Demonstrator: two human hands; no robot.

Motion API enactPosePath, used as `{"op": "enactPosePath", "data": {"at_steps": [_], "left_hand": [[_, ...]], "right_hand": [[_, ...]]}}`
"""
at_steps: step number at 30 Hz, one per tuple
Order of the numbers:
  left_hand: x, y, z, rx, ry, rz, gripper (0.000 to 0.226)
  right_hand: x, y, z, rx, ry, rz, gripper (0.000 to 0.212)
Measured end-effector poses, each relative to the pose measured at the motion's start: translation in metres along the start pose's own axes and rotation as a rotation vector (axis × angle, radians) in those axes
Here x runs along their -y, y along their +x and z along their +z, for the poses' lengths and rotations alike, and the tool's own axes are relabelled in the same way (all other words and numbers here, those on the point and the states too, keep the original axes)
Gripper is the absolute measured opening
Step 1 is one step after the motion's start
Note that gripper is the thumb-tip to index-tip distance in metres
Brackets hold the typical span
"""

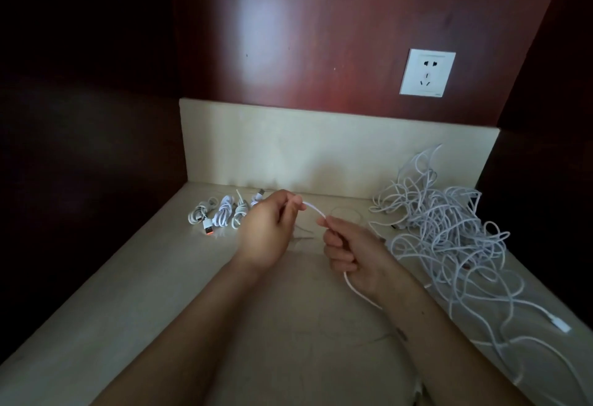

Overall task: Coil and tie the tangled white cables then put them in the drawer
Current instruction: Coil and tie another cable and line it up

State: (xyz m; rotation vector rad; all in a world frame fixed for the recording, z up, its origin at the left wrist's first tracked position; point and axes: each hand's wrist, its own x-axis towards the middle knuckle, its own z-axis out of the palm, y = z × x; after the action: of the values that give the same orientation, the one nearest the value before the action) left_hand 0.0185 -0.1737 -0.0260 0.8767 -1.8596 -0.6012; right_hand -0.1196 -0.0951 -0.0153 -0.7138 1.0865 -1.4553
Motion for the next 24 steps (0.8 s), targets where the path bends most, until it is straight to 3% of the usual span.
{"op": "enactPosePath", "data": {"at_steps": [4,8,11,15,18,24], "left_hand": [[-0.003,0.000,0.005,0.153,-0.197,-0.155,0.026],[-0.016,-0.003,0.006,0.426,-0.495,-0.383,0.029],[-0.024,-0.006,0.007,0.637,-0.628,-0.564,0.027],[-0.026,-0.013,0.010,0.816,-0.702,-0.615,0.039],[-0.026,-0.013,0.012,0.740,-0.723,-0.572,0.037],[-0.025,-0.012,0.015,0.374,-0.735,-0.451,0.029]], "right_hand": [[-0.014,0.004,-0.001,-0.195,-0.258,-0.264,0.022],[-0.016,0.009,-0.010,-0.334,-0.541,-0.564,0.026],[-0.018,0.008,-0.015,-0.346,-0.691,-0.752,0.017],[-0.019,0.008,-0.020,-0.287,-0.690,-0.811,0.015],[-0.017,0.006,-0.020,-0.254,-0.654,-0.814,0.015],[-0.027,0.007,-0.019,-0.218,-0.760,-0.800,0.018]]}}
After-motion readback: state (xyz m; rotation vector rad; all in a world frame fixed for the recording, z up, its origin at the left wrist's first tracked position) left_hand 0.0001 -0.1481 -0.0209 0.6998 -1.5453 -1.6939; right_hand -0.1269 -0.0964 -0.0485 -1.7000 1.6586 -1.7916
